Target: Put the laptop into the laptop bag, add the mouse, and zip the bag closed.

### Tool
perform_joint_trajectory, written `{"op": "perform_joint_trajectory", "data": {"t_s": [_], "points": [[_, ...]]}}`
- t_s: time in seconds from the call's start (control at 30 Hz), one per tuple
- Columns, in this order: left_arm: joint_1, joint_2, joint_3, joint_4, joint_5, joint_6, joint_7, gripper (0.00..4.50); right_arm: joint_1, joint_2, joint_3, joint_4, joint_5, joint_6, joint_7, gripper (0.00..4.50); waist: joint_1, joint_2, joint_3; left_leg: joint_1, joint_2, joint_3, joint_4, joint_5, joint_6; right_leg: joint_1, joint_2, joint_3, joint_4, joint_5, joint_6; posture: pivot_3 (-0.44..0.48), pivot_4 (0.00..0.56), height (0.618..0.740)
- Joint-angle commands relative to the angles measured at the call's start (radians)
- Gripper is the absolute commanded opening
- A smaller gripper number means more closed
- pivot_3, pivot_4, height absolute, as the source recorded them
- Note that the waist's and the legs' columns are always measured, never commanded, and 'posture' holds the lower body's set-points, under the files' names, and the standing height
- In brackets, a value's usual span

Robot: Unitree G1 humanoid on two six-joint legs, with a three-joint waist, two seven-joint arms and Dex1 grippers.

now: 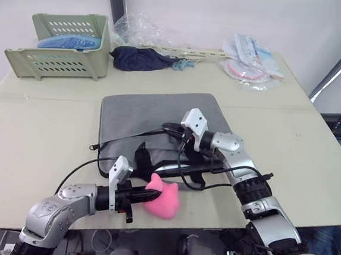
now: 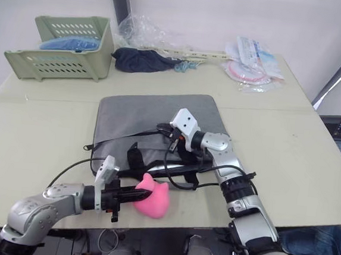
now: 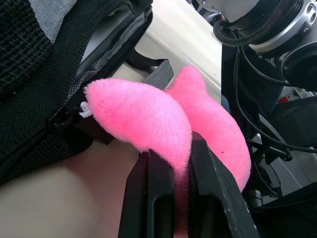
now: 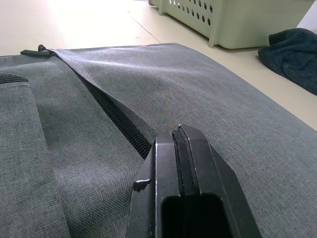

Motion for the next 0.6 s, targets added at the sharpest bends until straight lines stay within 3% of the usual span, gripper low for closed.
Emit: {"op": "perform_joint_trajectory", "data": {"t_s": [0.03, 0.33, 0.43, 0.6], "points": [[-0.040, -0.021, -0.067, -0.019, -0.048, 0.002, -0.062, 0.04, 0.065, -0.012, 0.040, 0.146, -0.085, 0.057, -0.034, 0.00, 0.002, 0.000, 0.000, 0.000, 0.000, 0.000, 0.000, 0.000, 0.000, 0.000, 0.000, 0.000, 0.000, 0.000, 0.000, 0.000, 0.150, 0.740], [-0.031, 0.004, -0.060, 0.007, -0.023, -0.024, -0.073, 0.04, 0.074, -0.017, 0.038, 0.138, -0.086, 0.059, -0.036, 0.00, 0.004, 0.000, 0.000, 0.000, 0.000, 0.000, 0.000, 0.000, 0.000, 0.001, 0.000, 0.000, -0.001, 0.000, 0.000, 0.000, 0.150, 0.740], [-0.018, 0.018, -0.040, -0.003, -0.033, -0.021, -0.072, 1.02, 0.073, -0.016, 0.038, 0.139, -0.086, 0.058, -0.036, 0.00, 0.003, 0.001, 0.000, 0.000, 0.001, 0.000, 0.000, 0.000, 0.000, 0.001, 0.000, 0.000, -0.001, 0.000, 0.000, 0.000, 0.150, 0.740], [0.070, 0.109, 0.044, -0.056, -0.062, -0.013, -0.104, 3.31, 0.071, -0.015, 0.036, 0.139, -0.084, 0.057, -0.035, 0.00, 0.002, 0.001, 0.000, 0.000, 0.003, 0.000, -0.001, 0.000, 0.000, 0.000, 0.000, 0.000, -0.001, 0.000, 0.000, 0.000, 0.150, 0.740]]}}
